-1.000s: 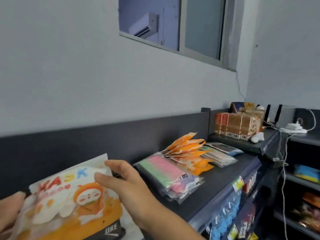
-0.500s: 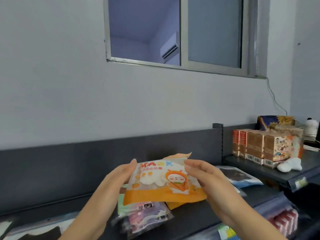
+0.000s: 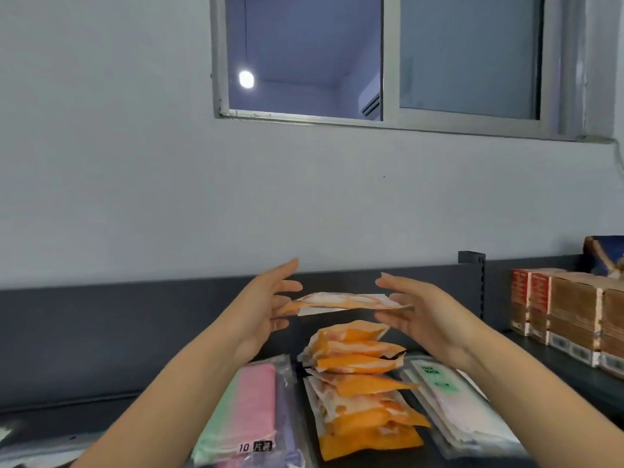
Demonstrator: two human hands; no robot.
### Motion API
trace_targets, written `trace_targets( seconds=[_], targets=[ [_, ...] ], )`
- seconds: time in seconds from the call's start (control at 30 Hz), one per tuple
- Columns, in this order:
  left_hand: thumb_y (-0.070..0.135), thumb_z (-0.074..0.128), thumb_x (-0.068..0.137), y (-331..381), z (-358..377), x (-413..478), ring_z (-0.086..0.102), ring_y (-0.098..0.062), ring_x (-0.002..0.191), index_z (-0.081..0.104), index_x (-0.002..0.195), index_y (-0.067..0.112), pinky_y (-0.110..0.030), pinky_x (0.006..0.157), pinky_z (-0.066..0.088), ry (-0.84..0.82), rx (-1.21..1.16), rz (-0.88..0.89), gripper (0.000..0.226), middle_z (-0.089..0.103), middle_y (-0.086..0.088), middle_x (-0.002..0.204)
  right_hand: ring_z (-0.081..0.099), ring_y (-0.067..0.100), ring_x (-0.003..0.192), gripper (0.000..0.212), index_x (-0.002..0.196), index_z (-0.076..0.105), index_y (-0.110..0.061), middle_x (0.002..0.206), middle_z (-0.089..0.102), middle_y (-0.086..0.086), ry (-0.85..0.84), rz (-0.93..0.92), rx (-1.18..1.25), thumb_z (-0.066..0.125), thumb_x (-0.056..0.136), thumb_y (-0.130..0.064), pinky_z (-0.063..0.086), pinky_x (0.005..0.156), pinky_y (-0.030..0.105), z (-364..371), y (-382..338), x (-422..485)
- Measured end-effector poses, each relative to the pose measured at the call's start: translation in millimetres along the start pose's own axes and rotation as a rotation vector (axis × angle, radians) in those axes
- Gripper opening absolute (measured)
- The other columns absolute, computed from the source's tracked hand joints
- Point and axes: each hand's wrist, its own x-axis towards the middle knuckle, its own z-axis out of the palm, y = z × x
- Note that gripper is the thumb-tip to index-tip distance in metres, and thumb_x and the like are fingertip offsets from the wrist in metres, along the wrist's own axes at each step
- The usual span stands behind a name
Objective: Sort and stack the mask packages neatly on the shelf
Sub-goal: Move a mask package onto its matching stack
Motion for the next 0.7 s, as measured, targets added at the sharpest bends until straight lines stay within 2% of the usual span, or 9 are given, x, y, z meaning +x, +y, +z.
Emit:
trace_targets(
  seconds=[0.07, 0.13, 0.2, 0.27, 0.4, 0.5, 0.57, 0.63, 0.7],
  targets=[
    [0.056, 0.057, 0.085, -12.7, 6.3, 26.5, 0.057, -0.018, 0.082, 0.065, 0.111, 0.014, -0.029, 0.070, 0.040, 0.018, 0.028, -0.042, 0.050, 0.060, -0.009, 0.114, 0.063, 0.023, 0.104, 0.068, 0.124, 0.058, -0.006, 0.122, 0.048, 0.009, -0.034, 0.035, -0.057, 0.074, 0.065, -0.035, 0.051, 0.094, 0.035, -6.7, 4.1, 22.8],
    [0.061, 0.058, 0.083, -22.3, 13.6, 49.7, 0.055, -0.018, 0.079, 0.065, 0.110, 0.014, -0.029, 0.068, 0.039, -0.009, 0.066, -0.092, 0.054, 0.059, -0.011, 0.115, 0.060, 0.021, 0.101, 0.047, 0.112, 0.062, -0.006, 0.110, 0.053, 0.005, -0.033, 0.022, -0.125, 0.071, 0.073, -0.031, 0.050, 0.094, 0.034, -15.3, 6.2, 48.3],
    [0.064, 0.059, 0.079, -33.4, 19.2, 73.5, 0.054, -0.018, 0.081, 0.064, 0.109, 0.014, -0.029, 0.069, 0.039, -0.038, 0.110, -0.132, 0.058, 0.059, -0.012, 0.112, 0.059, 0.020, 0.102, 0.036, 0.112, 0.061, -0.007, 0.111, 0.055, 0.004, -0.023, 0.030, -0.219, 0.066, 0.085, -0.030, 0.050, 0.090, 0.031, -23.5, 8.9, 73.0],
    [0.064, 0.059, 0.079, -43.3, 24.2, 93.7, 0.054, -0.017, 0.084, 0.061, 0.112, 0.014, -0.030, 0.071, 0.040, -0.042, 0.179, -0.148, 0.060, 0.060, -0.009, 0.107, 0.058, 0.020, 0.103, 0.040, 0.118, 0.059, -0.009, 0.116, 0.055, 0.004, -0.028, 0.067, -0.305, 0.062, 0.088, -0.035, 0.049, 0.092, 0.032, -31.6, 17.8, 98.1],
    [0.065, 0.053, 0.084, -65.0, 31.1, 117.5, 0.049, -0.013, 0.075, 0.061, 0.115, 0.013, -0.028, 0.070, 0.037, -0.045, 0.318, -0.224, 0.061, 0.054, -0.003, 0.082, 0.057, 0.023, 0.111, 0.057, 0.125, 0.055, -0.013, 0.124, 0.059, 0.006, -0.088, 0.178, -0.442, 0.057, 0.086, -0.054, 0.042, 0.105, 0.041, -39.8, 44.6, 133.2],
    [0.064, 0.054, 0.084, -76.9, 32.7, 124.4, 0.051, -0.012, 0.081, 0.060, 0.113, 0.014, -0.027, 0.071, 0.039, 0.026, 0.361, -0.266, 0.058, 0.057, -0.001, 0.092, 0.054, 0.023, 0.115, 0.060, 0.127, 0.055, -0.015, 0.124, 0.058, 0.007, -0.114, 0.232, -0.534, 0.052, 0.086, -0.059, 0.042, 0.098, 0.034, -41.8, 55.2, 146.7],
    [0.066, 0.056, 0.081, -83.2, 33.0, 128.7, 0.052, -0.015, 0.086, 0.062, 0.111, 0.013, -0.030, 0.080, 0.041, 0.050, 0.380, -0.290, 0.061, 0.060, -0.003, 0.097, 0.052, 0.023, 0.120, 0.061, 0.128, 0.054, -0.017, 0.127, 0.058, 0.006, -0.147, 0.233, -0.594, 0.051, 0.085, -0.061, 0.035, 0.103, 0.036, -46.3, 60.7, 153.6],
    [0.067, 0.055, 0.081, -86.6, 37.8, 127.3, 0.056, -0.020, 0.100, 0.063, 0.118, 0.014, -0.034, 0.090, 0.040, 0.064, 0.401, -0.314, 0.065, 0.065, -0.007, 0.113, 0.047, 0.023, 0.127, 0.062, 0.129, 0.055, -0.020, 0.129, 0.059, 0.004, -0.193, 0.252, -0.620, 0.053, 0.084, -0.062, 0.028, 0.112, 0.042, -51.3, 67.6, 158.2],
    [0.065, 0.052, 0.084, -88.1, 43.5, 126.8, 0.057, -0.020, 0.106, 0.064, 0.122, 0.016, -0.034, 0.094, 0.040, 0.096, 0.423, -0.332, 0.063, 0.066, -0.006, 0.118, 0.043, 0.024, 0.131, 0.060, 0.130, 0.054, -0.021, 0.133, 0.056, 0.003, -0.215, 0.268, -0.637, 0.052, 0.085, -0.061, 0.026, 0.113, 0.044, -53.8, 73.2, 159.1]
  ],
)
